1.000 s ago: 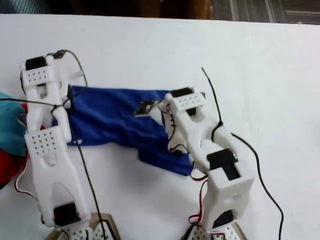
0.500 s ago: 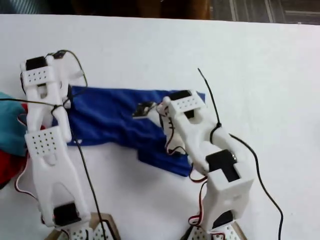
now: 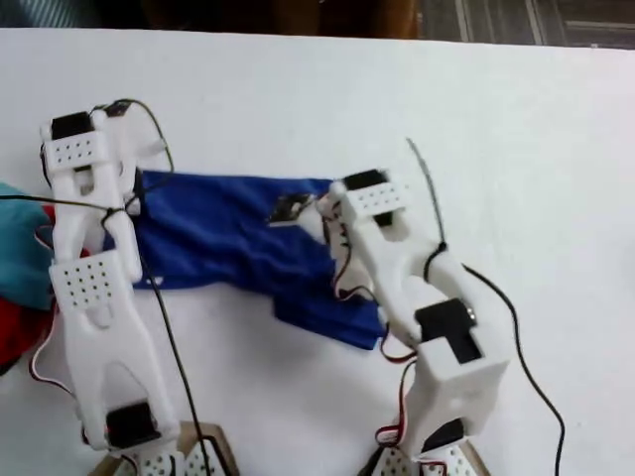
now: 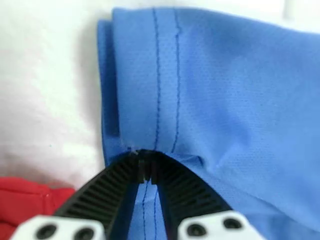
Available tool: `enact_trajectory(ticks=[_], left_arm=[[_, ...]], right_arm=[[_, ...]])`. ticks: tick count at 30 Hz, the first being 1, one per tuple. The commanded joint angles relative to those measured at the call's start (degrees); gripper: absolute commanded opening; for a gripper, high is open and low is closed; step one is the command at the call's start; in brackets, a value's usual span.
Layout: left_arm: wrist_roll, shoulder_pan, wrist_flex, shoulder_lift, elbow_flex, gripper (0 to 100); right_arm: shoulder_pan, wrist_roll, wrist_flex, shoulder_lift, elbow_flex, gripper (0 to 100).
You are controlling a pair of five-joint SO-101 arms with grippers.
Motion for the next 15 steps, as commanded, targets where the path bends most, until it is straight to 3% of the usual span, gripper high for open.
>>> enact_trajectory(ticks=[1,9,15], left_arm=[[-0.8,-1.4,0.6,0.4,-0.7,3],[-0.8,-1.4,0.6,0.4,-0.7,3],[-0.8,-1.4,0.6,0.4,-0.7,3]], right_arm=[[2.0,0.6,1.3,-6.2,-0.5,10.4],[2.0,0.6,-2.6,-12.2,11.8,10.5],[2.0,0.6,-6.5,-10.6,12.4,10.4]])
